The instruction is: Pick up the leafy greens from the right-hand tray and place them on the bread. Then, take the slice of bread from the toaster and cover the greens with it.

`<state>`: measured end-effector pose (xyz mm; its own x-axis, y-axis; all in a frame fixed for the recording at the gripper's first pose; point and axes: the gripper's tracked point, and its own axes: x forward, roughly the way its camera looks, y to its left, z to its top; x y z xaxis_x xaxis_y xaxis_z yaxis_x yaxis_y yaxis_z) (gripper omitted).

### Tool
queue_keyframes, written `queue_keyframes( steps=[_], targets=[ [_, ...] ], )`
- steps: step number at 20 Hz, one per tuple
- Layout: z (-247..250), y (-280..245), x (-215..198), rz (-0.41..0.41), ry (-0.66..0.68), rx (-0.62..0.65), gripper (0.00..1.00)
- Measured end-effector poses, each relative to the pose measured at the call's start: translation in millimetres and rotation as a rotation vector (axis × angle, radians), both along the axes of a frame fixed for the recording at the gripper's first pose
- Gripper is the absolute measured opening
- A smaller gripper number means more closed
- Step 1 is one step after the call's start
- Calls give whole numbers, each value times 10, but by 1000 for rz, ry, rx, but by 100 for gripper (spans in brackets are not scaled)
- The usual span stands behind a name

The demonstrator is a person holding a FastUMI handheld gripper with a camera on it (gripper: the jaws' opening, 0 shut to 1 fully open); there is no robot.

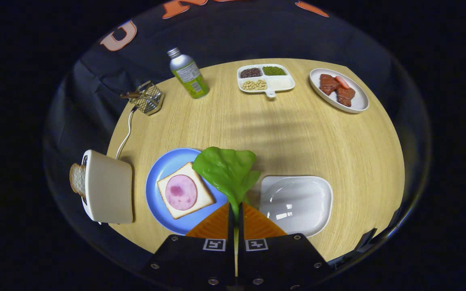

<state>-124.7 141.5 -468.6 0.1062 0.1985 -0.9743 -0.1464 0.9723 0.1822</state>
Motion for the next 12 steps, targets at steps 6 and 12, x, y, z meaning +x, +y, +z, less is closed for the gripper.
queue_keyframes(
  steps=[6,12],
  targets=[
    [-210,599,-6,71,33,15,4],
    [-374,882,-28,87,75,14,6]
  ],
)
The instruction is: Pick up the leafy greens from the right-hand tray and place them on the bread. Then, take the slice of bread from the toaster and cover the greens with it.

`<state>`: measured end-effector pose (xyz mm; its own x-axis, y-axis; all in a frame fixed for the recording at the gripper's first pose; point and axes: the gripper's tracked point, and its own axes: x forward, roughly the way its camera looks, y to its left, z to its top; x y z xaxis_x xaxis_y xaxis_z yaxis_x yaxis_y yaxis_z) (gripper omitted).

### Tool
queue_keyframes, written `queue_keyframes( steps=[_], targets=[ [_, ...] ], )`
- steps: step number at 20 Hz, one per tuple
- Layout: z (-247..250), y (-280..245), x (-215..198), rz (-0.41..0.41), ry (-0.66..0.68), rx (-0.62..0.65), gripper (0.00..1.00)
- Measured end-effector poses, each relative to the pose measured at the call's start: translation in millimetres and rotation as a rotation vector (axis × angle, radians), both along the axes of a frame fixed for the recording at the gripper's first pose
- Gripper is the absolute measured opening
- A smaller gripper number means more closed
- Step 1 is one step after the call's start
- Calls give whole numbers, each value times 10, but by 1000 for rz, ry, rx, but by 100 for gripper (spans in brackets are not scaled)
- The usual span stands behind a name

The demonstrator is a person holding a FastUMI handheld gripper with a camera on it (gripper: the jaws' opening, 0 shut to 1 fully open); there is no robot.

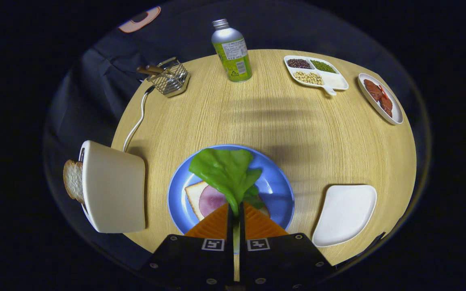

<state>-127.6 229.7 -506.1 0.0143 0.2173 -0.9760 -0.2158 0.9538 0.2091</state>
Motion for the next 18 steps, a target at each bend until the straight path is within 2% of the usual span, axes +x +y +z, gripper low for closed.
queue_keyframes(
  steps=[3,6,8,10,14,17,18],
  targets=[
    [-56,95,-35,3,28,-12,13],
    [-20,132,-68,22,33,-16,27],
    [17,135,-50,35,22,-18,27],
    [75,119,-41,30,18,-22,34],
    [329,221,-29,25,2,23,51],
    [677,456,46,20,-26,73,54],
    [796,557,75,33,-45,81,59]
  ],
)
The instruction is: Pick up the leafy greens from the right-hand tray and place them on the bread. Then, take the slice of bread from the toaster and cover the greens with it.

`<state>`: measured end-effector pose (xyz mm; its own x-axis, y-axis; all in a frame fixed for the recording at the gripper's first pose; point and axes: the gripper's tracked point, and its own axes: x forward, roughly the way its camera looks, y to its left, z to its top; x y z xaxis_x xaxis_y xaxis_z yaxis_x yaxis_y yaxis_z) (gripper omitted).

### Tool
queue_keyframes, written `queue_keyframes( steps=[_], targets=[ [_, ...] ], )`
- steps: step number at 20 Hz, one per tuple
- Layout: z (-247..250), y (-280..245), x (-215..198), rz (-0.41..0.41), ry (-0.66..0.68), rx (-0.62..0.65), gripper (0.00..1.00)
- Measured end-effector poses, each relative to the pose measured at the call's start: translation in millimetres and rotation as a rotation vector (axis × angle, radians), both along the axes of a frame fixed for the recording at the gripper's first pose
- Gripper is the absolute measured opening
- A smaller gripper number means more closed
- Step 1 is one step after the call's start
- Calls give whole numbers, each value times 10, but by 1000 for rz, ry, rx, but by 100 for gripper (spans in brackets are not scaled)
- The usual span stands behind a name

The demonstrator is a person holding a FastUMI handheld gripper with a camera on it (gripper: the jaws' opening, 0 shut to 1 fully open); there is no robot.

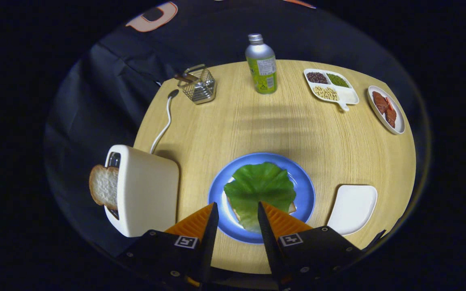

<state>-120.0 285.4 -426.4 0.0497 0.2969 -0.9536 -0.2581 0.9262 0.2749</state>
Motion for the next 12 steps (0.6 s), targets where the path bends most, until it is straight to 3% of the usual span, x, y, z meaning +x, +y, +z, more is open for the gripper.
queue_keyframes(
  steps=[6,12],
  targets=[
    [630,629,10,89,-71,48,70],
    [953,1230,-212,139,-43,75,77]
  ],
)
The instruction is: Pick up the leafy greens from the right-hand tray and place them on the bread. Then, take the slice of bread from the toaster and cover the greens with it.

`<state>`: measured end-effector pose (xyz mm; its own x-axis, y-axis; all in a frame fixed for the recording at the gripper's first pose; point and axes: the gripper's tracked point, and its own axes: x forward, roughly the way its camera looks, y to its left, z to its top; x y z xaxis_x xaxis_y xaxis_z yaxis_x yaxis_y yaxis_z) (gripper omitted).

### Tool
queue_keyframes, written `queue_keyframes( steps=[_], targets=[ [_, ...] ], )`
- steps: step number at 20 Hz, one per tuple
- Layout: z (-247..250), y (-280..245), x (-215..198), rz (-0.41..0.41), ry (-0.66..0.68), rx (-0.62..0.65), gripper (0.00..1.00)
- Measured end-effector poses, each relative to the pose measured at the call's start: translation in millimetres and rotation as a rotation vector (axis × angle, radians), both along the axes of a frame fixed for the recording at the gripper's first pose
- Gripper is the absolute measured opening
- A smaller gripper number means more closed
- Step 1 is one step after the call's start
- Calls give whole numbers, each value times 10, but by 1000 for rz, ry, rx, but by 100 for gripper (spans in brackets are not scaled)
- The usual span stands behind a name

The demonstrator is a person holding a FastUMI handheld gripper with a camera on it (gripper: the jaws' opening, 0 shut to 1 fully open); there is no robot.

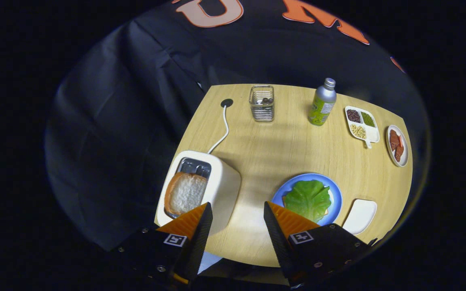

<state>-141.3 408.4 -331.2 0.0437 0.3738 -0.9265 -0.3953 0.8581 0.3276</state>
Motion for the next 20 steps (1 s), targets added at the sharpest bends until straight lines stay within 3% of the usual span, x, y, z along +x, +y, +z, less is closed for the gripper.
queue_keyframes(
  steps=[11,20],
  targets=[
    [98,834,-181,72,35,-12,77],
    [-244,942,-197,83,68,-138,74]
  ],
)
